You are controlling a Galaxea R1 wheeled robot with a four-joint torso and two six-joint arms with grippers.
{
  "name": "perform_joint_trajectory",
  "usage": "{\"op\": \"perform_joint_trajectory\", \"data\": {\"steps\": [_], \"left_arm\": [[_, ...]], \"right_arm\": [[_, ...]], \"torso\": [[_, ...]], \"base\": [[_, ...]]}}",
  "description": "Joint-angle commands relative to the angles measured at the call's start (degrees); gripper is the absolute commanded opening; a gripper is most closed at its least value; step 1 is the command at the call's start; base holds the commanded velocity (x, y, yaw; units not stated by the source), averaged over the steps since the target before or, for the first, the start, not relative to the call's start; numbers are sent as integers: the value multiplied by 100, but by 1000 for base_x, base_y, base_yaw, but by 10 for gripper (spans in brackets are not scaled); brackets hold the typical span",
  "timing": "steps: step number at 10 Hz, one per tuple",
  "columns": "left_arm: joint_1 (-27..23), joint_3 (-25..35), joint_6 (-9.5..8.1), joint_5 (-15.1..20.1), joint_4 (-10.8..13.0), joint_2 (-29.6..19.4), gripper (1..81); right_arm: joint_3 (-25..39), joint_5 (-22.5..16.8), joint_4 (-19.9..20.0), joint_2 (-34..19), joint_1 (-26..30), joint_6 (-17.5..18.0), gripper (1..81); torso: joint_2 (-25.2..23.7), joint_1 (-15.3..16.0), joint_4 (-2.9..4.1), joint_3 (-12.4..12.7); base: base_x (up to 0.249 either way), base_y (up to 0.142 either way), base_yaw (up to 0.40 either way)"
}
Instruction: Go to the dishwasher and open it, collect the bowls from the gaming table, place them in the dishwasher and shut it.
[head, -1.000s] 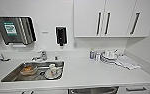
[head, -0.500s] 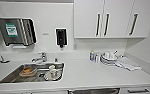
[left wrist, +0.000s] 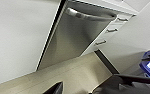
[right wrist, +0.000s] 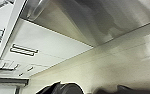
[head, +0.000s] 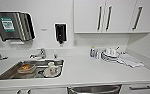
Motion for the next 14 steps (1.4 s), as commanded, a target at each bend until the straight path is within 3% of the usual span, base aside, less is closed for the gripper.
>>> {"op": "perform_joint_trajectory", "data": {"steps": [1, 2, 3, 7, 9, 11, 14], "left_arm": [[-477, 169, 19, 69, 96, -354, 811], [-486, 248, 45, 25, 96, -528, 811], [-503, 344, 37, 7, 149, -686, 811], [-1004, 512, -7, -37, 140, -837, 811], [-1434, 521, -42, -107, 97, -741, 811], [-1909, 556, -306, -11, 70, -661, 811], [-2507, 960, -464, 490, 87, -644, 811]], "right_arm": [[294, -152, 34, -336, 468, 22, 811], [285, -152, 34, -336, 468, 22, 811], [277, -152, 34, -336, 468, 22, 811], [294, -161, 43, -354, 670, 84, 811], [268, -389, 51, -380, 925, 277, 811], [259, -592, 51, -380, 1232, 514, 811], [285, -1049, 51, -371, 1785, 919, 811]], "torso": [[-529, 343, 0, -500], [-153, 99, 0, -1223], [-370, 236, 0, -361], [-500, 325, 0, -523], [-502, 328, 0, -525], [-502, 328, 0, -525], [-502, 328, 0, -527]], "base": [[0, 0, 0], [0, 0, 0], [0, 0, 0], [0, 0, 0], [0, 0, 0], [0, 0, 0], [0, 0, 0]]}}
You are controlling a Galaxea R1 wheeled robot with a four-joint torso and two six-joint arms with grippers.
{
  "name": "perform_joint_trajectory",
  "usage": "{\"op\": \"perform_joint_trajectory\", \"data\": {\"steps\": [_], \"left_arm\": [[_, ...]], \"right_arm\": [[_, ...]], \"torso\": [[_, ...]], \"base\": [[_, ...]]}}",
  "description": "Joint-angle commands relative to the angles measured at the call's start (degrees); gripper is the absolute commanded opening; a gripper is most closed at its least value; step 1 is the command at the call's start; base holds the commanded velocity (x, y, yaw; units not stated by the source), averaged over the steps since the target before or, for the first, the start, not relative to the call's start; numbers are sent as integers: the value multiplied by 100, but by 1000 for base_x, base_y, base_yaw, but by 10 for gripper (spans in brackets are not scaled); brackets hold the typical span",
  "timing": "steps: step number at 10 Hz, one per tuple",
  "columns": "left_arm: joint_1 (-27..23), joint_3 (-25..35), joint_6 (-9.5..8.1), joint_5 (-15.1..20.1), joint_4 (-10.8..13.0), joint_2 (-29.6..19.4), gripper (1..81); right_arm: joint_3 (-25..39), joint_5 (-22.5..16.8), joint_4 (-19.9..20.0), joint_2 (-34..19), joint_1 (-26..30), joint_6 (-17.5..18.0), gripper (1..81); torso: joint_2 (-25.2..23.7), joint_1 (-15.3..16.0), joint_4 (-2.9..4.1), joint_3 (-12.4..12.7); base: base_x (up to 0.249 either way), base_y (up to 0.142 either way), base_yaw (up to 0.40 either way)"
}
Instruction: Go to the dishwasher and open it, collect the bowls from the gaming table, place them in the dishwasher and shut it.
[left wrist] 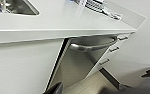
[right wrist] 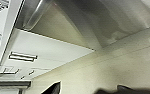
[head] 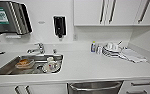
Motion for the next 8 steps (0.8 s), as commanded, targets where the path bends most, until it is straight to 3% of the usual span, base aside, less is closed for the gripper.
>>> {"op": "perform_joint_trajectory", "data": {"steps": [1, 2, 4, 8], "left_arm": [[-686, 481, -126, 338, 70, -222, 811], [-686, 516, -126, 329, 122, -195, 811], [-686, 489, -117, 338, 122, -125, 811], [-686, 489, -125, 329, 122, -37, 811]], "right_arm": [[241, -560, 41, -324, 856, 307, 811], [303, -876, 50, -306, 1031, 518, 811], [338, -1524, 129, -262, 1479, 1376, 811], [329, -1984, 129, 46, 2499, 2979, 811]], "torso": [[0, 0, 0, 0], [0, 2, 0, 0], [0, 5, 0, -2], [0, 7, 0, -4]], "base": [[0, 0, 0], [0, 0, 0], [0, 0, 0], [0, 0, 0]]}}
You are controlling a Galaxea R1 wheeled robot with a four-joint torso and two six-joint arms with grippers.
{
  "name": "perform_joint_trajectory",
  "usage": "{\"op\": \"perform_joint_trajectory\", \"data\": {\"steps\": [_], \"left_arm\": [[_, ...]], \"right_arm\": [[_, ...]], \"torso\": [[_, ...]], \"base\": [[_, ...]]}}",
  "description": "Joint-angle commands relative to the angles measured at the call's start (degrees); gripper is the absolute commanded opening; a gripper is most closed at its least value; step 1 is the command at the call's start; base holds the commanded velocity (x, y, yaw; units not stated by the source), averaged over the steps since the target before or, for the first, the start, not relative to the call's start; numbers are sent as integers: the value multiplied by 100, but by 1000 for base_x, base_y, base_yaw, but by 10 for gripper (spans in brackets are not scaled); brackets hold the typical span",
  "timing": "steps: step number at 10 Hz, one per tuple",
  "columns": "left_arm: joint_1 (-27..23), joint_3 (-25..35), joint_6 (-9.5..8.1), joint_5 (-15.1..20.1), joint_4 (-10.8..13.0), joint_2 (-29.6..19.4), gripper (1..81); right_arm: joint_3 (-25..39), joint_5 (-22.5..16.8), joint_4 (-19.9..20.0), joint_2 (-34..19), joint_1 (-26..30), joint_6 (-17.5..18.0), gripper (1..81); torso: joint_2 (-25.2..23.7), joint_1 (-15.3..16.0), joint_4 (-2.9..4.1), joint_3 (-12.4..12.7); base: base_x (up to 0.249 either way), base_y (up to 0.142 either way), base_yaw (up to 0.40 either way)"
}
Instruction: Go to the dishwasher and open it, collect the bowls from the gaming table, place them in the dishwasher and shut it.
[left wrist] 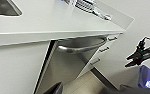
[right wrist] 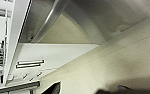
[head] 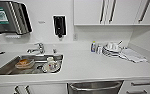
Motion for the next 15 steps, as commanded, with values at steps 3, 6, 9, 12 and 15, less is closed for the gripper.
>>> {"op": "perform_joint_trajectory", "data": {"steps": [3, 6, 9, 12, 15], "left_arm": [[-477, 122, 15, 44, 97, -220, 811], [-477, 113, 15, 35, 97, -185, 811], [-477, 104, 15, 44, 97, -132, 811], [-477, 87, 15, 44, 106, -124, 811], [-477, 69, 15, 44, 106, -54, 811]], "right_arm": [[-90, -348, 114, 86, 1253, 1889, 811], [-408, -330, 114, 140, 1394, 2580, 811], [-705, -14, 62, 323, 1500, 3292, 811], [-891, 294, -238, 509, 1368, 3292, 811], [-1075, 286, -185, 631, 1403, 3335, 811]], "torso": [[0, 4, 0, 0], [0, 6, 0, 0], [0, 6, 0, 0], [0, 6, 0, -2], [0, 9, 0, -2]], "base": [[0, 0, 0], [0, 0, 0], [0, 0, 0], [0, 0, 0], [0, 0, 0]]}}
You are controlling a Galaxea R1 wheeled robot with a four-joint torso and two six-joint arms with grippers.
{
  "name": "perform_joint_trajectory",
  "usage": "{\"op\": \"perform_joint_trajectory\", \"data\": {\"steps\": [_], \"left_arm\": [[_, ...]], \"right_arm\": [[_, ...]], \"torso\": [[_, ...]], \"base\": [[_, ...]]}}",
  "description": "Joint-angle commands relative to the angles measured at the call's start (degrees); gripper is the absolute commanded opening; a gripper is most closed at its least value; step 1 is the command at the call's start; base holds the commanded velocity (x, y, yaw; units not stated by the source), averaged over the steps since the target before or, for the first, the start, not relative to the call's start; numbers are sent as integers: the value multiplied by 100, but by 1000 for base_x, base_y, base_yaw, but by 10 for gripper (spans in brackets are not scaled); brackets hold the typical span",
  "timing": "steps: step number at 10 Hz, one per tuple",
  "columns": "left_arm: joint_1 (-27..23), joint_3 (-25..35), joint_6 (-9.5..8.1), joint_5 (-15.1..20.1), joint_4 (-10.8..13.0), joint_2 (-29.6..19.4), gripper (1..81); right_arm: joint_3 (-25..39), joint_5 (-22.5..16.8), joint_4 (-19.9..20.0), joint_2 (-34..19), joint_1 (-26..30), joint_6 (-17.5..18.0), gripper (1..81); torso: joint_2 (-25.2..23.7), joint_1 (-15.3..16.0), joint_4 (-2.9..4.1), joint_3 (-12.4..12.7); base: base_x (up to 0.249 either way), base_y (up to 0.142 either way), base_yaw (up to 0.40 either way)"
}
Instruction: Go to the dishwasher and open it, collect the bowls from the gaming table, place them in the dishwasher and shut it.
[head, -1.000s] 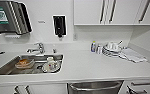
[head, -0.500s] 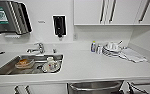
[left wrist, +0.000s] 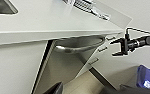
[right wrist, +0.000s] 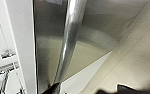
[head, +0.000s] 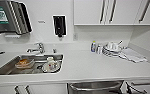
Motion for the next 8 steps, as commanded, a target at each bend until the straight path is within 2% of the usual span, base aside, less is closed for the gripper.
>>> {"op": "perform_joint_trajectory", "data": {"steps": [1, 2, 3, 4, 6, 7, 8], "left_arm": [[-479, 110, 15, 28, 92, -179, 811], [-479, 110, 15, 28, 92, -170, 811], [-479, 102, 15, 37, 92, -179, 811], [-479, 84, 15, 37, 101, -205, 811], [-479, 66, 15, 28, 92, -188, 811], [-479, 66, 15, 28, 101, -170, 811], [-479, 58, 15, 37, 101, -170, 811]], "right_arm": [[-78, -132, -6, -2, 800, 249, 811], [-235, -514, -24, 234, 1010, 599, 811], [-376, -1130, -23, 428, 1274, 835, 811], [-412, -1433, -67, 526, 1450, 1013, 811], [-420, -1625, -93, 535, 1644, 1389, 811], [-456, -1872, -102, 543, 1689, 1672, 811], [-500, -1943, -173, 552, 1697, 2068, 811]], "torso": [[0, 0, 0, 0], [0, 0, 0, 0], [0, 0, 0, 0], [0, 0, 0, 0], [0, 0, 0, 0], [0, 0, 0, -2], [0, 0, 0, -2]], "base": [[0, 0, 0], [0, 0, 0], [0, 0, 0], [0, 0, 0], [0, 0, 0], [0, 0, 0], [0, 0, 0]]}}
